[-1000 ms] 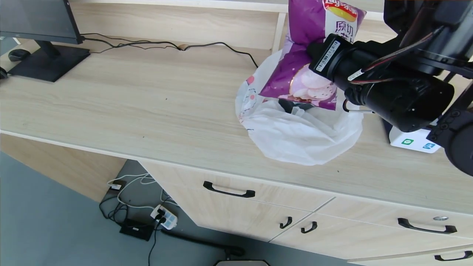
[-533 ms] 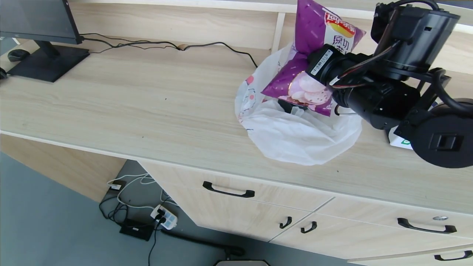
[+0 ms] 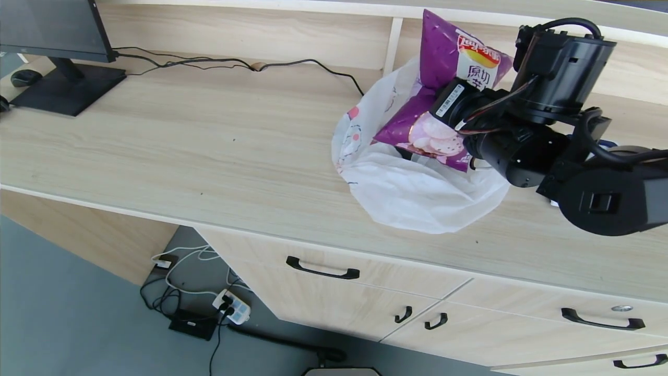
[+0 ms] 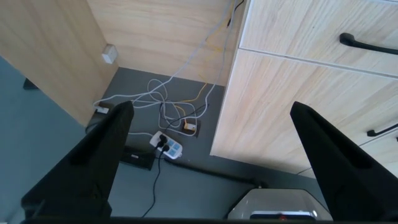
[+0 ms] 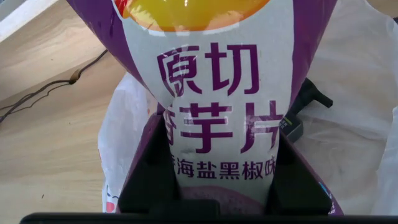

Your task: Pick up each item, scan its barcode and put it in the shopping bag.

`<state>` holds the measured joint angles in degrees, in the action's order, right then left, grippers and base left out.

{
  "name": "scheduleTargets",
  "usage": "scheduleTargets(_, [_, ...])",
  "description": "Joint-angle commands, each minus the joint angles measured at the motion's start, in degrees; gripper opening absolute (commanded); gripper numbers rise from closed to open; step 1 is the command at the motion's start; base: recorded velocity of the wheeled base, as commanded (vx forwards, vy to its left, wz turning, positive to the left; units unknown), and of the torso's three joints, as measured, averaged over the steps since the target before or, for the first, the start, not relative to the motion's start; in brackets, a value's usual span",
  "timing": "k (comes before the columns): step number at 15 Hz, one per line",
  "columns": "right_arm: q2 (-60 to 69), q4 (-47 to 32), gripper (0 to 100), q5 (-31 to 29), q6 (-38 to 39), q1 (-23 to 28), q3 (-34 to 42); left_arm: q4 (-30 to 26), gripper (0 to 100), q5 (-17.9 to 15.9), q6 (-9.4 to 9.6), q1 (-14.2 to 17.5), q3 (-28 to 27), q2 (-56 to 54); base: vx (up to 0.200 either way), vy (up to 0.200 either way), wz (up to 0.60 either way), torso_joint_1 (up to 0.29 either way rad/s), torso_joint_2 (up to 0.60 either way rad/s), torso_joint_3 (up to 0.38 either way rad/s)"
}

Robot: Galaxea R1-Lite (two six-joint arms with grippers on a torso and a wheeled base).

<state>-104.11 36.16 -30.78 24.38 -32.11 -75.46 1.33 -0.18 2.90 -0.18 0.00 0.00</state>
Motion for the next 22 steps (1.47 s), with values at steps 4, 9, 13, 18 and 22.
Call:
scheduleTargets(4, [-0.3, 0.0, 0, -0.1, -0.1, 0.0, 1.8, 0.0, 100, 0.0, 0.00, 0.0, 0.0, 0.1, 0.000, 0.000, 0.00, 0.000, 0.00, 0.000])
scheduleTargets(9, [-0.5, 0.2, 100, -0.1, 0.0, 0.1, 2.2, 0.1, 100, 0.0, 0.00, 0.0, 0.0, 0.0, 0.000, 0.000, 0.00, 0.000, 0.00, 0.000])
scheduleTargets(13, [0.1, 1.4, 100, -0.2, -0.5, 0.1, 2.3, 0.0, 100, 0.0, 0.00, 0.0, 0.0, 0.0, 0.000, 0.000, 0.00, 0.000, 0.00, 0.000])
scheduleTargets(18, [4.8, 1.5, 100, -2.2, -1.2, -1.0, 4.5, 0.1, 100, 0.0, 0.09, 0.0, 0.0, 0.1, 0.000, 0.000, 0.00, 0.000, 0.00, 0.000])
scheduleTargets(22, [11.5, 1.5, 100, -2.2, -4.3, -5.2, 10.2, 0.0, 100, 0.0, 0.09, 0.0, 0.0, 0.0, 0.000, 0.000, 0.00, 0.000, 0.00, 0.000])
